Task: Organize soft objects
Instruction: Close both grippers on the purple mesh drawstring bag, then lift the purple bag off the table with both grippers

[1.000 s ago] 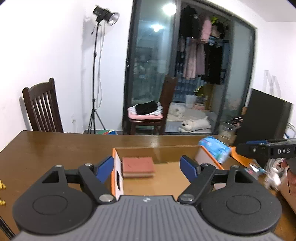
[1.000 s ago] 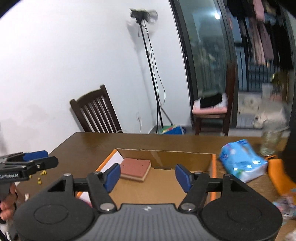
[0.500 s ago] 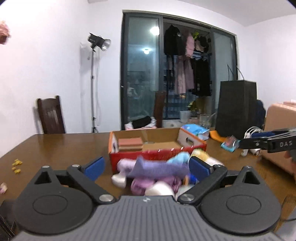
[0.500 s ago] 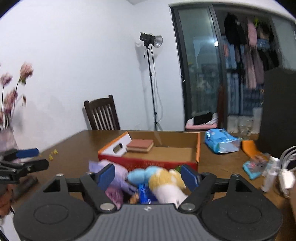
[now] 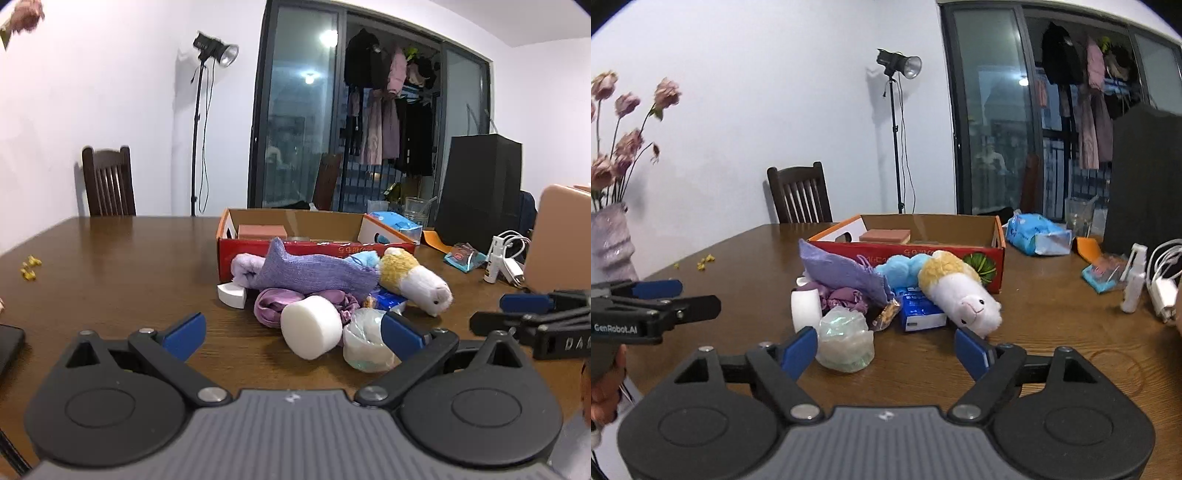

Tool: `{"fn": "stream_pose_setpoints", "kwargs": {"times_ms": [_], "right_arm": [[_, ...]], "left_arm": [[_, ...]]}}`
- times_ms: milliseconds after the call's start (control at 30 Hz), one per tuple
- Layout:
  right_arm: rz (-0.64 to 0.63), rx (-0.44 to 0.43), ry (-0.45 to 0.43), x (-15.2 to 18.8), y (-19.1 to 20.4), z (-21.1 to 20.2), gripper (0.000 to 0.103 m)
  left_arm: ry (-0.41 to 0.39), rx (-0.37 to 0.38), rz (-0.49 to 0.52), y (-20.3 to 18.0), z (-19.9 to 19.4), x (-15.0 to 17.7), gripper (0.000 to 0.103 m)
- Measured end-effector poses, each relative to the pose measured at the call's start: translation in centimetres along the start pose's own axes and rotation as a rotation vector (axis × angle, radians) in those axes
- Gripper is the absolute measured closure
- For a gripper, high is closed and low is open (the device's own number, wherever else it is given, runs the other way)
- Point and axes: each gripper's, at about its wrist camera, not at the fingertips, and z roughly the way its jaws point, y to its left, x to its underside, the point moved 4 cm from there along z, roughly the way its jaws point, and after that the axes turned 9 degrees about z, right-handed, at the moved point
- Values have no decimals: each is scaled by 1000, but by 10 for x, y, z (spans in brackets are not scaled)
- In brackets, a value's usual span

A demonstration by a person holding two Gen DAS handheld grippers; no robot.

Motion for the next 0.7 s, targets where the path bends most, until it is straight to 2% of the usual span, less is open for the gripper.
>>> {"fn": "stream_pose_setpoints", "kwargs": {"times_ms": [200, 333, 400, 433, 467, 500, 533, 567, 600, 633, 700], "right_arm": [[-3, -2, 37, -6, 1, 53, 33], [-8, -24, 39, -19, 7, 90, 39], [-8, -26, 45, -25, 8, 109, 41], [-8, -26, 45, -28, 8, 118, 42], [-9, -29, 45, -31, 9, 127, 43], [-8, -31, 49, -33, 9, 136, 45], [-3, -35, 59, -34, 10, 145, 49], [2, -44, 72, -35, 10, 152, 60], [4, -59, 83, -36, 11, 159, 69], [4, -65, 87, -38, 12, 164, 85], [-11, -57, 70, -43, 15, 167, 91]], "left_arm": [[14, 1, -18, 8, 47, -17, 1], [17, 36, -74, 22, 83, -37, 8], [37, 43, -102, 30, 104, -42, 17], [49, 46, -117, 35, 114, -44, 27], [66, 47, -138, 39, 124, -46, 41], [87, 56, -161, 43, 133, -46, 49], [106, 71, -179, 46, 140, -46, 66], [122, 98, -198, 48, 147, -46, 78], [123, 112, -208, 48, 150, -46, 82], [113, 120, -207, 47, 152, -47, 86], [79, 129, -187, 45, 148, -54, 89]]}}
